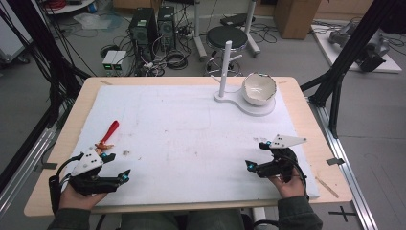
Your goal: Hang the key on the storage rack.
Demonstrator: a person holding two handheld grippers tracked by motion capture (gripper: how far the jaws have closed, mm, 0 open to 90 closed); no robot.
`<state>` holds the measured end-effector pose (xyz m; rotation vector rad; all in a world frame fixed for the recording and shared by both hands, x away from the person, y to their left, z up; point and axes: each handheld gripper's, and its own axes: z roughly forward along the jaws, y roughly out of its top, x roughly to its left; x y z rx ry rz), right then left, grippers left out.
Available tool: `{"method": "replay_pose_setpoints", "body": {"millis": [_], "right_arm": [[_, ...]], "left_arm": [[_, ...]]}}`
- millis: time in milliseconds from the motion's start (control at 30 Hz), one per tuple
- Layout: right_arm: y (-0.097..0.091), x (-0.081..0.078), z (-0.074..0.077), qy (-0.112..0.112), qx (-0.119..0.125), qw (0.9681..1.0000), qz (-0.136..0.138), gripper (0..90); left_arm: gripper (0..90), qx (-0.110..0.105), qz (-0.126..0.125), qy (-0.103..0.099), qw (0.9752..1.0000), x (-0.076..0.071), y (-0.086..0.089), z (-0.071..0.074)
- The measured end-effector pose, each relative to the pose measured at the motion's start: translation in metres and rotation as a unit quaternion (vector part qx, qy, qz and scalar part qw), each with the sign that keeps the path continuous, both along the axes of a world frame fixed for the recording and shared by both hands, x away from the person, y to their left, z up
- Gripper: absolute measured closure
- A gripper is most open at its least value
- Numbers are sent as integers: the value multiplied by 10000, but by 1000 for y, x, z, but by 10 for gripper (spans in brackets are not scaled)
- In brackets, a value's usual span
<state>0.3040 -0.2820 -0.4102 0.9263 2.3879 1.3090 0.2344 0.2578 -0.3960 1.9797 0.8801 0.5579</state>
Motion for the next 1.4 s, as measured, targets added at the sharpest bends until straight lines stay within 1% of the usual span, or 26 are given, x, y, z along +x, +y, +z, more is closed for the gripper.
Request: {"method": "replay_pose_setpoints", "body": {"millis": [133, 267, 467, 567, 1100, 1200, 1233, 1300, 1367, 1400], "right_arm": [[-2, 4, -2, 34, 29, 10000, -18, 85], [-3, 6, -4, 128, 72, 9999, -44, 84], [-2, 5, -4, 113, 65, 9999, -58, 85], [-1, 5, -3, 56, 77, 9999, -55, 85], [2, 4, -4, 118, 42, 9999, -41, 84], [2, 5, -3, 110, 41, 9999, -47, 84], [3, 3, -2, 144, 65, 9999, -61, 84], [3, 2, -1, 97, 35, 9999, -63, 85], [3, 2, -1, 100, 52, 9999, -63, 84], [3, 2, -1, 100, 52, 9999, -63, 84]], "left_arm": [[242, 23, -27, 41, 10000, 3, -2, -2], [243, 10, -26, 57, 10000, 4, -1, -3], [244, 0, -22, 43, 10000, 2, -1, -2], [244, 11, -41, 33, 10000, 1, 0, -2], [259, -28, -87, 38, 10000, 1, 0, -1], [259, -99, -157, 109, 9998, 2, 1, 2], [264, -82, -209, 156, 9996, 3, 1, 5], [276, -91, -237, 164, 9995, 3, 1, 7], [286, -53, -307, 155, 9994, 5, 3, 12], [292, -53, -307, 155, 9994, 5, 3, 12]]}}
